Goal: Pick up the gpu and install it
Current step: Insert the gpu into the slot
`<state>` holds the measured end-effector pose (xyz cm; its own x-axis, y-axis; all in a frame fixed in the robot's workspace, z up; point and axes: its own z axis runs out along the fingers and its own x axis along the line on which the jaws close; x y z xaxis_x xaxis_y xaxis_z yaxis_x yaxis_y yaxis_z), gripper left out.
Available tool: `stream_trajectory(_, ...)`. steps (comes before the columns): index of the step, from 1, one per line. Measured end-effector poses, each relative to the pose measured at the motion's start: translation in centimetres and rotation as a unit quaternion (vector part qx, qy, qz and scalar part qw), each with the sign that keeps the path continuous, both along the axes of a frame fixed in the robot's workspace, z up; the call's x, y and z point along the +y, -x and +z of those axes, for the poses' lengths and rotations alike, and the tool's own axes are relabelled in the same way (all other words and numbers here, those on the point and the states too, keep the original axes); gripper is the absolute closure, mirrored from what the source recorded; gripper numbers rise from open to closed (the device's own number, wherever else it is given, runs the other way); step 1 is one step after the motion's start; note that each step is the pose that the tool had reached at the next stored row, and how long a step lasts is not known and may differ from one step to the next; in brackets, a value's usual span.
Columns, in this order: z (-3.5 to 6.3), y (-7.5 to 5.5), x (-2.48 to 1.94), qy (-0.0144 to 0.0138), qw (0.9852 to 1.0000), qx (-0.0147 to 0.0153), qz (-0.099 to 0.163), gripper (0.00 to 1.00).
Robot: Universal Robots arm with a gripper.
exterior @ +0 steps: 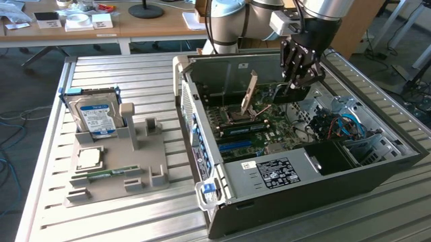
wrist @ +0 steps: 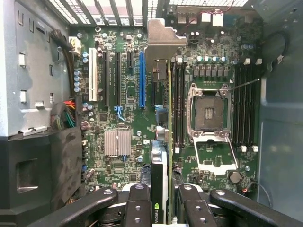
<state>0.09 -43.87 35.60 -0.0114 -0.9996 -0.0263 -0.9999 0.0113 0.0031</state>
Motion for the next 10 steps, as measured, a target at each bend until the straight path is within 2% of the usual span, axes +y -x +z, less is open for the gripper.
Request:
stream_trajectory(5, -0.34, 0.45, 0.0, -0.0003, 1.0, -0.0069, 0.0, 0.73)
stream_trajectory(10, -0.39, 0.61, 0.0, -0.0003, 1.0, -0.0077, 0.0, 0.73)
